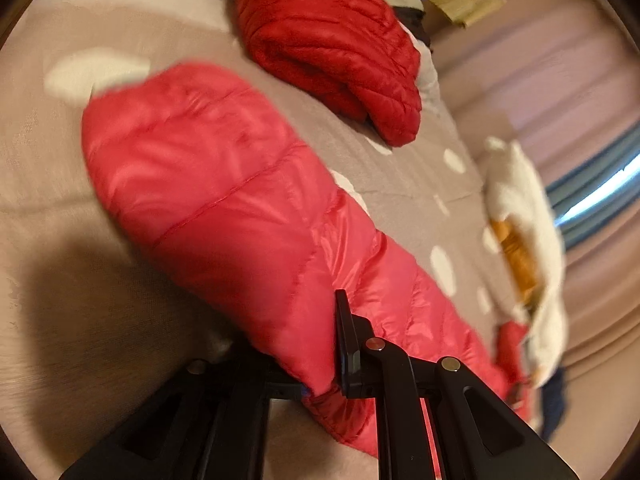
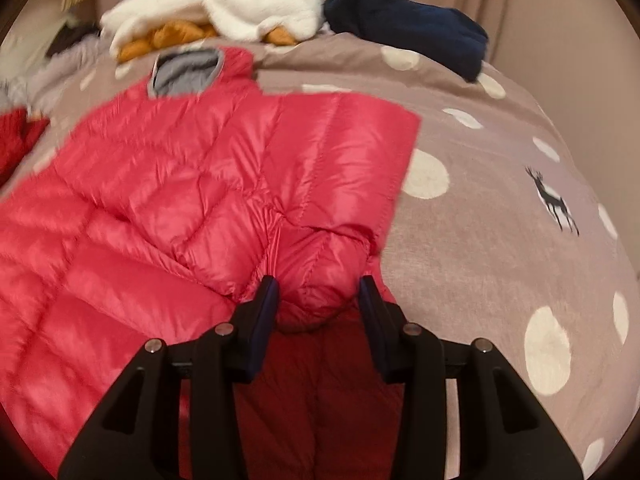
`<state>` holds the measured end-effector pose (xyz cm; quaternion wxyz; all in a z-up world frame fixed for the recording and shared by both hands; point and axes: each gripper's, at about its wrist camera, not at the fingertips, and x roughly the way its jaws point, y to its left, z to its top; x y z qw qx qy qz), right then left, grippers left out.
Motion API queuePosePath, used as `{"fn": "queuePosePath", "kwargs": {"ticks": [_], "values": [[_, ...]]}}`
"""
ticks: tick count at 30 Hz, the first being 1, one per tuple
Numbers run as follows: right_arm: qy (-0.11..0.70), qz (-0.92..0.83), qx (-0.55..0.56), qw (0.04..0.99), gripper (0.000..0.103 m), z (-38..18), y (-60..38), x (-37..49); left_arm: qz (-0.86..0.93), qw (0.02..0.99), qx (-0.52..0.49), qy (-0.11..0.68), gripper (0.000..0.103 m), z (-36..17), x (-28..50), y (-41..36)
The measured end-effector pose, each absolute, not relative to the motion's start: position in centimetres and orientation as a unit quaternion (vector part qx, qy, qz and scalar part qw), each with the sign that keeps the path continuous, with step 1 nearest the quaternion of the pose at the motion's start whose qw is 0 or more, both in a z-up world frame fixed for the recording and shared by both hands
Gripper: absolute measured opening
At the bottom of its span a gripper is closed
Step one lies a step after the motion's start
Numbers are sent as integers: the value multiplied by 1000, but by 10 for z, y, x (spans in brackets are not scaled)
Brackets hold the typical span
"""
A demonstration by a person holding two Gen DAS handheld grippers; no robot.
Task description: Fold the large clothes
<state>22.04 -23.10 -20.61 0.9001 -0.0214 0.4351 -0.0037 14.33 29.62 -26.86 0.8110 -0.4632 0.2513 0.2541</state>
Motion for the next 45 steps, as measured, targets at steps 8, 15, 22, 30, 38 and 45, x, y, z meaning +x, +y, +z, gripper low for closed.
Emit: {"fn": "queuePosePath", "kwargs": {"ticks": [8, 15, 22, 30, 38, 45], "values": [[348, -119, 61, 928, 54, -165, -275, 177, 307, 860, -322, 248, 13, -203, 158, 250], [328, -131, 114, 928, 54, -160, -291, 165, 178, 954, -137, 198, 13, -137, 169, 136], [357, -114, 108, 921, 54, -170, -280, 174, -57, 962, -38, 263, 44, -156, 186, 16], [367, -114, 100, 918, 61, -174, -283, 177, 32, 969, -88, 229, 91, -158, 167, 45], [369, -112, 111, 916, 66, -174, -280, 175, 146, 957, -144, 205, 93, -151, 161, 77], [331, -24, 130, 934, 90, -153, -247, 168, 235, 928, -171, 233, 93, -175, 173, 113]]}}
